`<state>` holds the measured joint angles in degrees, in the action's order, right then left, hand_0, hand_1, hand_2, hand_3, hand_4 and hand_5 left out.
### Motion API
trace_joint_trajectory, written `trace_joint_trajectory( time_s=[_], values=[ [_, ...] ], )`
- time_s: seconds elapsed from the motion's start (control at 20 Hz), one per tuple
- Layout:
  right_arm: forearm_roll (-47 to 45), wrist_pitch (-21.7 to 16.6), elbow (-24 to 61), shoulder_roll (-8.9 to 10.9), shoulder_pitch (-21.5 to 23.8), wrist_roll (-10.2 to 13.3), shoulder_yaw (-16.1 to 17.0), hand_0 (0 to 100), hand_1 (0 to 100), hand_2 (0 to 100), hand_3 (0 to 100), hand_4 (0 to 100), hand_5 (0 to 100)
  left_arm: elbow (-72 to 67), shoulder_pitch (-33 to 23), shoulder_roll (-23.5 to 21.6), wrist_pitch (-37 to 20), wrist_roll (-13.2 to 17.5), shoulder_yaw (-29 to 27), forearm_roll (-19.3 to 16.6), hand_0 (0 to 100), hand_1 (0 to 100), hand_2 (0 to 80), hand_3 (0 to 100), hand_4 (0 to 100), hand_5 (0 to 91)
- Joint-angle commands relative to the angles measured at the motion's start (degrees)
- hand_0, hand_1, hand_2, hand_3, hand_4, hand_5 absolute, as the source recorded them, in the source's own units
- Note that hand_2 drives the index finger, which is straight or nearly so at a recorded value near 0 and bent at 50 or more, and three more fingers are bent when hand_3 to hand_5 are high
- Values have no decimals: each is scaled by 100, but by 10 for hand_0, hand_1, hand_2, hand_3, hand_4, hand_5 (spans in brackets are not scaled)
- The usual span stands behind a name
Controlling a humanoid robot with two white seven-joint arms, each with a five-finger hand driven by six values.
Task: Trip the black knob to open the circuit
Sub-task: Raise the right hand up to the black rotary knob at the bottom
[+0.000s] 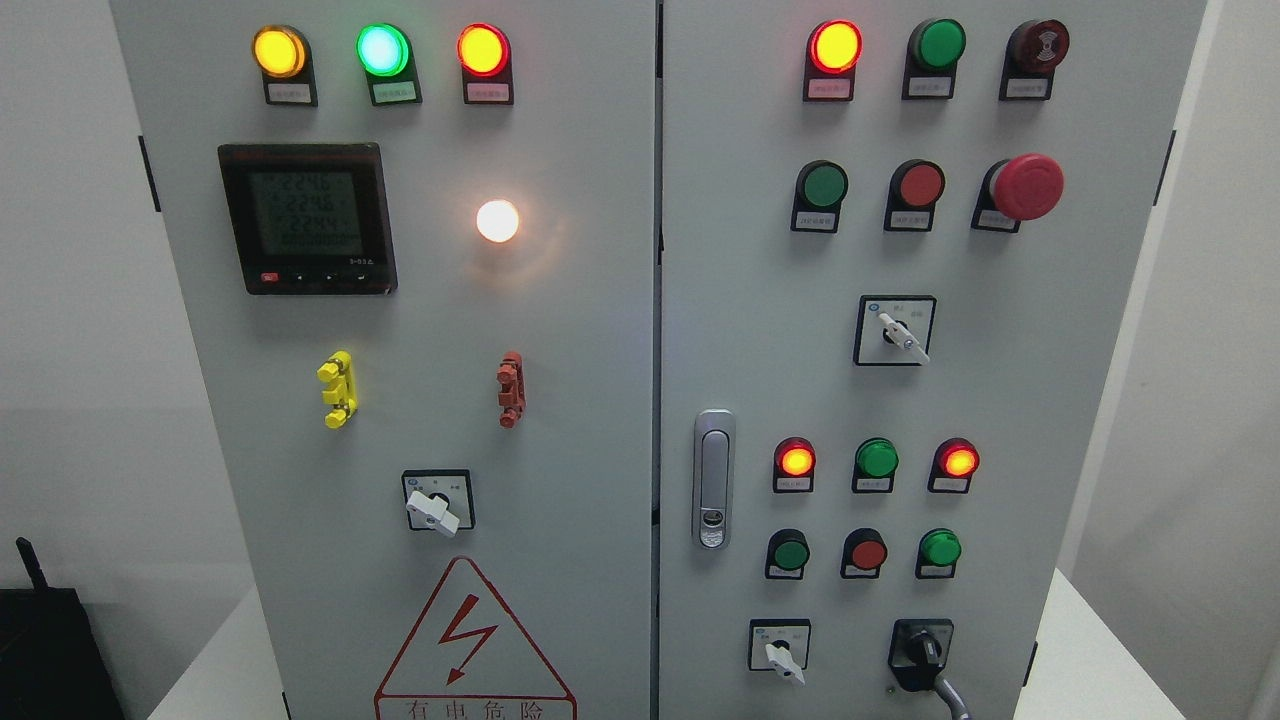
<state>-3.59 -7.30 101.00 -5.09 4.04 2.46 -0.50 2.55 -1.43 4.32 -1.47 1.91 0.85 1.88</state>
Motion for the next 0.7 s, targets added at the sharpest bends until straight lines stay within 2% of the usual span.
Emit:
trace_joint_trajectory(
  time_s=[0.0, 0.65],
  values=[
    [-1, -17, 95, -1, -79, -17, -65, 0, 0, 0, 1000, 1000, 981, 0, 12, -1, -20, 2, -14, 14, 120, 389, 0, 0, 0, 0],
    [-1, -17, 95, -1, -88, -17, -188, 0, 0, 0, 1000, 1000, 981, 0, 12, -1, -19, 2, -14, 5, 120, 389, 0, 0, 0, 0]
  ],
)
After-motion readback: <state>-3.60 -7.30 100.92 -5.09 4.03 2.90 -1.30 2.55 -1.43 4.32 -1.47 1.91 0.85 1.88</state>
